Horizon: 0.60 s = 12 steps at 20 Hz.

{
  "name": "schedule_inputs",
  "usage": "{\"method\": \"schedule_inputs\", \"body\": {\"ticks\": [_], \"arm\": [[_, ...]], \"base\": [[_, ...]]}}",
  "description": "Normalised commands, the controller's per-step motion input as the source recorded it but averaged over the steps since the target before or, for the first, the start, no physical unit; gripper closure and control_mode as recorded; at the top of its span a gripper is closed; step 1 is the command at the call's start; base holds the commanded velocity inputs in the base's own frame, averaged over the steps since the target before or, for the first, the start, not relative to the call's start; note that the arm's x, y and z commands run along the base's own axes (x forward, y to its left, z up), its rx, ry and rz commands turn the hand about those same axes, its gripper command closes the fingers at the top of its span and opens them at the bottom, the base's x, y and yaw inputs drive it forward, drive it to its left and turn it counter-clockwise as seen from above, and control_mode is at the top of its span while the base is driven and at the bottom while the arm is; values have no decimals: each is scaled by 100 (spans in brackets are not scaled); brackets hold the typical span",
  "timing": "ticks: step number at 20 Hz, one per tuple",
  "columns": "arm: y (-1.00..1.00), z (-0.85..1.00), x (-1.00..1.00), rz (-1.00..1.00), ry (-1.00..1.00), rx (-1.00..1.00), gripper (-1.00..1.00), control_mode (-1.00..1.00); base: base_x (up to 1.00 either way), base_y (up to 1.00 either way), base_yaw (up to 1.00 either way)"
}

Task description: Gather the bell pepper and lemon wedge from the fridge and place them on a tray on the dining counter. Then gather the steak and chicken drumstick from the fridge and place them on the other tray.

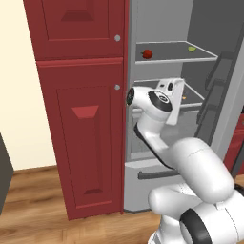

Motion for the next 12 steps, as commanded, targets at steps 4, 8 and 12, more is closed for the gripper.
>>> {"method": "schedule_inputs", "body": {"ticks": [4,8,12], "arm": [[-34,0,57,0,-1,0,-100,-100],[-34,0,84,0,0,0,-100,-100],[-29,0,100,0,0,0,-100,-100]], "base": [[0,0,0],[0,0,0],[0,0,0]]}}
